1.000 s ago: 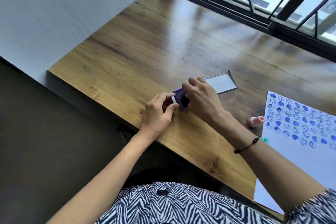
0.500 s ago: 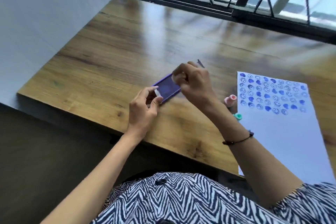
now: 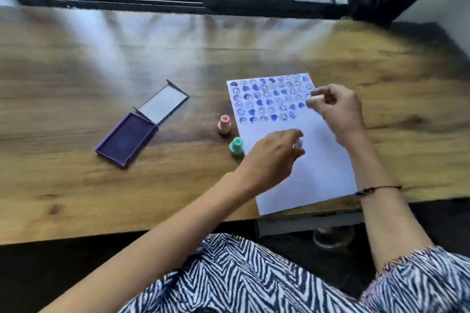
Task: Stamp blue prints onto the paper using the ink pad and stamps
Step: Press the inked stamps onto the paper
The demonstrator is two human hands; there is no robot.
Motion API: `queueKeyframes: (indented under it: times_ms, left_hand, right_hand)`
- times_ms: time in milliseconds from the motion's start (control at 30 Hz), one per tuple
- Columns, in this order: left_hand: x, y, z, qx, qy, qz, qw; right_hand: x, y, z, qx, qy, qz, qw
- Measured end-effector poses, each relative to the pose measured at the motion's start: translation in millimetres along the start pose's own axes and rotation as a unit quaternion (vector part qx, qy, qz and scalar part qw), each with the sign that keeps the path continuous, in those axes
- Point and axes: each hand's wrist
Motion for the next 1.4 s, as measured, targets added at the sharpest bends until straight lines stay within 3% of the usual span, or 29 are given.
queueKeyframes:
  times_ms: [133, 333, 1133, 1400]
  left_hand:
    - [20, 11, -18, 0.056, 0.042, 0.04, 0.997]
    - [19, 19, -19, 0.056, 0.042, 0.032, 0.997]
    - [20, 17, -14, 0.028, 0.039, 0.037, 0.998]
    - [19, 15, -17, 0.038, 0.045, 0.044, 0.997]
  right_hand:
    - [5, -12, 1, -0.118, 0.035, 0.05, 0.991]
    - [12, -8, -4, -0.262, 0.053, 0.106, 0.958]
    - [9, -5, -27, -0.422, 0.021, 0.187, 0.887]
    - [11, -3, -26, -0.419, 0.02, 0.188, 0.888]
Point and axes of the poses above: each hand's wrist, its own x-axis towards the middle knuckle, its own z-axis out of the back of the hand, y = z × x, and after that the axes turned 11 degrees about -x, right-handed
